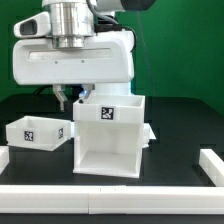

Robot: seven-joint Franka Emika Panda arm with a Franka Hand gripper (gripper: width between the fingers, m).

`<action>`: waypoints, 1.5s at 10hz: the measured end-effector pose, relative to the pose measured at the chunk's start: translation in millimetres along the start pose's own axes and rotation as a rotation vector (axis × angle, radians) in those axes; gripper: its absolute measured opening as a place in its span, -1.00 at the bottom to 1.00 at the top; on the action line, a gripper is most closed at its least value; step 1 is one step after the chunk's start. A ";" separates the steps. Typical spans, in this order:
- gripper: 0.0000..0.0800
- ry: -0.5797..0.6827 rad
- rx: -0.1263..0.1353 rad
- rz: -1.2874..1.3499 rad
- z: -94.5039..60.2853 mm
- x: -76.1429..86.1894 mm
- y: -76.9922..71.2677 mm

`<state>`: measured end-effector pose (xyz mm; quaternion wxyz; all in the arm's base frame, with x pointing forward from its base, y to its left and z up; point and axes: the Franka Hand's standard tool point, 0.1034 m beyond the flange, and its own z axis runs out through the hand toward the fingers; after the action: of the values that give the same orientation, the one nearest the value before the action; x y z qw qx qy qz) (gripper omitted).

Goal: Assemble drawer

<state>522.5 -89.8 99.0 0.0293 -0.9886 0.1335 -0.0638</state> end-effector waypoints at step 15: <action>-0.91 -0.169 -0.001 1.282 12.7 -11.4 -154.1</action>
Offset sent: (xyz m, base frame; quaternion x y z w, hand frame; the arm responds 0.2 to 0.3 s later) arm 0.0080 0.0168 0.0060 -0.0361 0.0027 0.3686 0.9289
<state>553.4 62.2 96.6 0.0714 -0.7143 0.6947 0.0444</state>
